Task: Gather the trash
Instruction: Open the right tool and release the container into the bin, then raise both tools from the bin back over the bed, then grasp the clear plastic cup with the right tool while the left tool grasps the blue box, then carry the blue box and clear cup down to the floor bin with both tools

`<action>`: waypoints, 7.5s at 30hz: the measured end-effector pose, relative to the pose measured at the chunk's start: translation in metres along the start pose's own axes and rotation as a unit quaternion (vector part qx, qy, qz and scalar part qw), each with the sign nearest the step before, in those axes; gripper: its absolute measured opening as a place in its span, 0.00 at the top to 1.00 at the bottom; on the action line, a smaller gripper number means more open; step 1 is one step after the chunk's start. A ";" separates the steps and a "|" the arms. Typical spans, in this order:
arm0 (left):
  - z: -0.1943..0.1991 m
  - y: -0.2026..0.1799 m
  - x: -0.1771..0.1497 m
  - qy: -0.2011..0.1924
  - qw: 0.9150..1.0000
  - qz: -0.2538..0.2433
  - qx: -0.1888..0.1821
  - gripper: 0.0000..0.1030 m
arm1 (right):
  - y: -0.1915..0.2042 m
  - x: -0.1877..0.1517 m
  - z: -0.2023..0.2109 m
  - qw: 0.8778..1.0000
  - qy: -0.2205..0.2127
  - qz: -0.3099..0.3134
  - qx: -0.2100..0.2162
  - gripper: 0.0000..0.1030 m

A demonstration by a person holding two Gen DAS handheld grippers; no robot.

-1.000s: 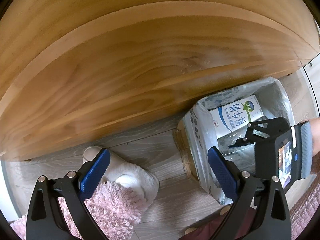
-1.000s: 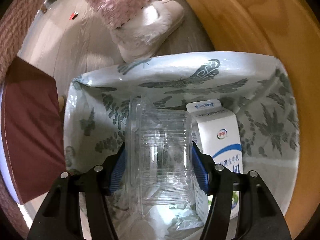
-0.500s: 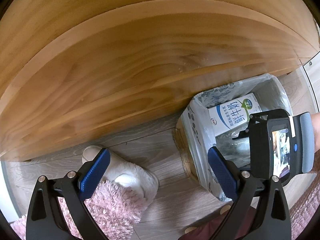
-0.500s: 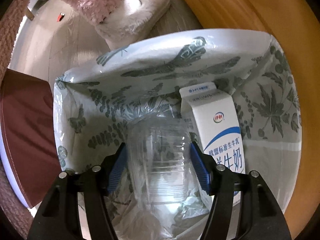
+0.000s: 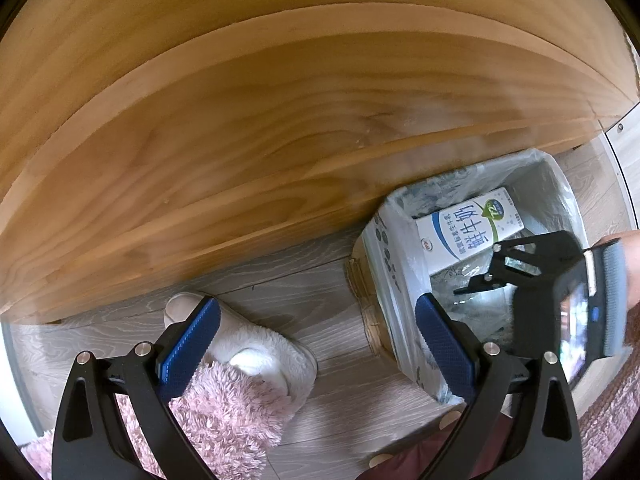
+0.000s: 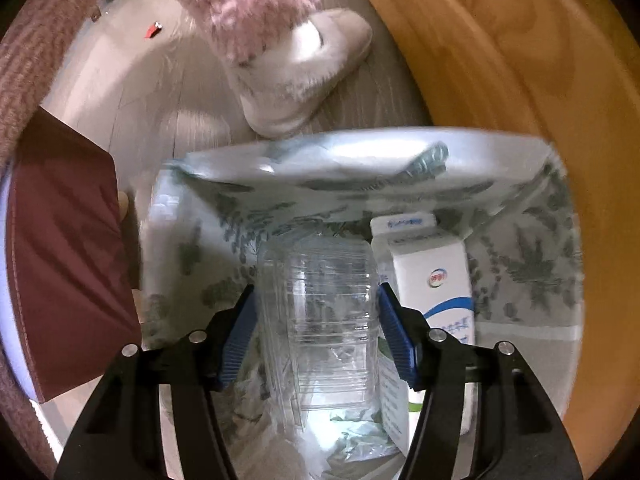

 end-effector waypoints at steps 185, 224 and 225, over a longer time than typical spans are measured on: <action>0.194 0.034 0.370 -0.268 0.944 0.145 0.124 0.21 | -0.345 -0.121 0.486 0.533 -0.456 -0.653 -0.287 0.98; 0.356 -0.070 0.204 -0.392 0.918 -0.040 -0.034 0.35 | -0.198 -0.108 0.484 0.622 -0.410 -0.589 -0.313 0.97; 0.358 -0.074 0.198 -0.393 0.918 -0.044 -0.040 0.35 | -0.194 -0.108 0.481 0.626 -0.408 -0.588 -0.311 0.97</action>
Point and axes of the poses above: each gripper's, at about its wrist camera, not at the fingertips, and z roughly against the way its jaws point, y to its left, x to its top, the point moved 10 cm from there along -z, roughly the way its jaws point, and after that the axes turned 5 degrees about -x, right-handed, at the moved point
